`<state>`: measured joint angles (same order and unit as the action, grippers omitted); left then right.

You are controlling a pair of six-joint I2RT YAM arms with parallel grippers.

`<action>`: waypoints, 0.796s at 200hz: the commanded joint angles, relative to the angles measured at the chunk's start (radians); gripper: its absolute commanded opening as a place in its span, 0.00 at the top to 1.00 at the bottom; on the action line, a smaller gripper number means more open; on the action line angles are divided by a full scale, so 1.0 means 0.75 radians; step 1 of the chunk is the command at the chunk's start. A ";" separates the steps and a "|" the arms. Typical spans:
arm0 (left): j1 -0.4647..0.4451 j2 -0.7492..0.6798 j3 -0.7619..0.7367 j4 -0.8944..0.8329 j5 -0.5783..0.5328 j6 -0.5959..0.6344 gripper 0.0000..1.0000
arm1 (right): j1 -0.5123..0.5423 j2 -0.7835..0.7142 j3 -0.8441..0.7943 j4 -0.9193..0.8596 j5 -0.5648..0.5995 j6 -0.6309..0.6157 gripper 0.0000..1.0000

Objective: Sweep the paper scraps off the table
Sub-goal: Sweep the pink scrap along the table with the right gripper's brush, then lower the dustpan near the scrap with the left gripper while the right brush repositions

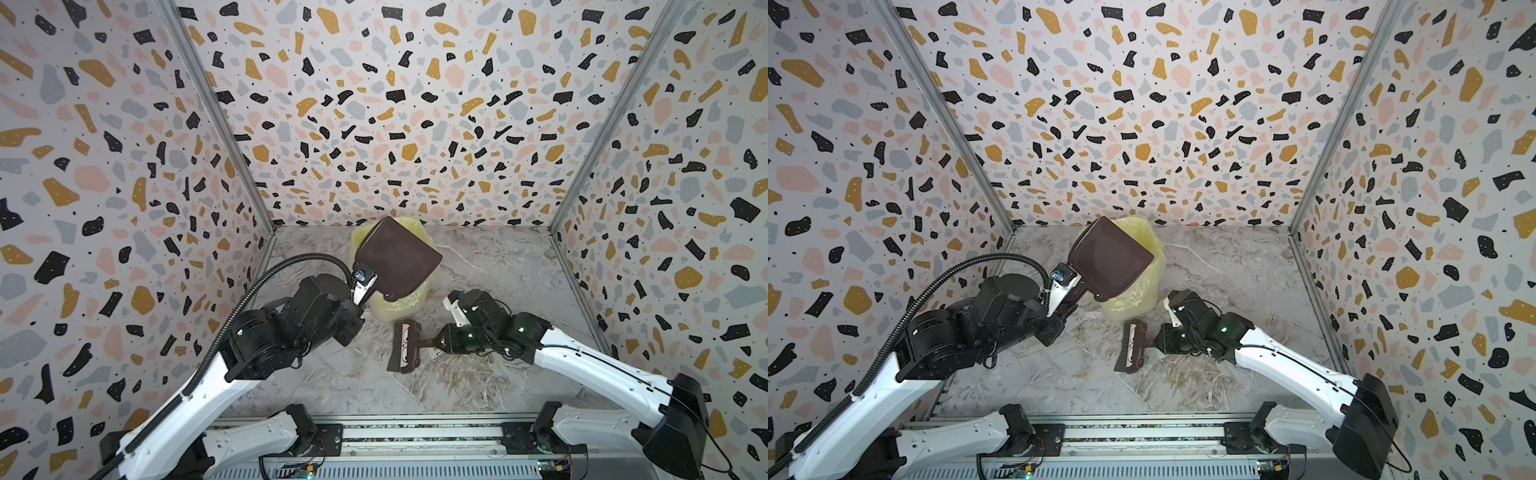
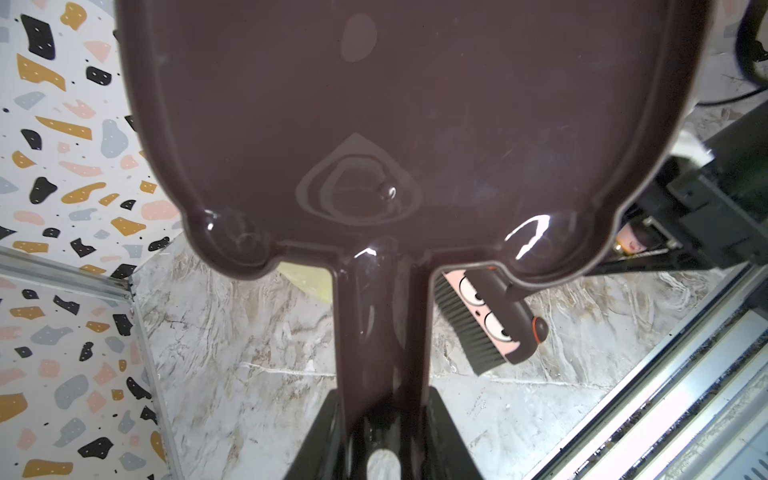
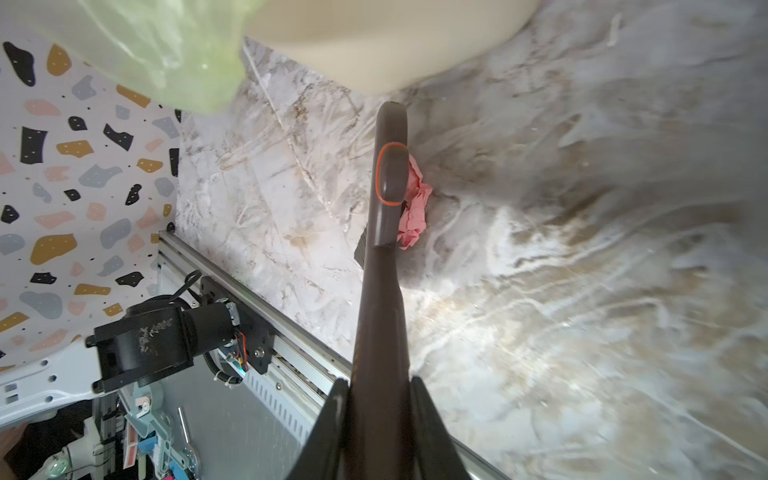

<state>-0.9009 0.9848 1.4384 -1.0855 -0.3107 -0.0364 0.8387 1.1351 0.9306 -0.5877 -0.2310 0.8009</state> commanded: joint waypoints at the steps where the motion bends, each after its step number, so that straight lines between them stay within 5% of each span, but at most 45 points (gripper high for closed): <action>1: -0.027 -0.018 -0.012 0.003 0.053 -0.041 1.00 | -0.063 -0.093 -0.024 -0.327 0.082 -0.081 1.00; 45: -0.122 0.004 -0.029 -0.029 0.069 -0.081 1.00 | -0.189 -0.240 0.019 -0.505 0.182 -0.102 1.00; 120: -0.310 0.018 -0.128 -0.047 0.087 -0.201 1.00 | -0.282 -0.399 0.238 -0.553 0.109 -0.057 1.00; 159: -0.427 0.055 -0.195 -0.058 0.095 -0.263 1.00 | -0.282 -0.319 0.459 -0.828 0.337 -0.112 1.00</action>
<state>-1.1767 1.0145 1.3201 -1.1332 -0.2462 -0.1856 0.6304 0.8665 1.1667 -1.0546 -0.1028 0.7486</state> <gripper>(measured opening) 0.285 0.236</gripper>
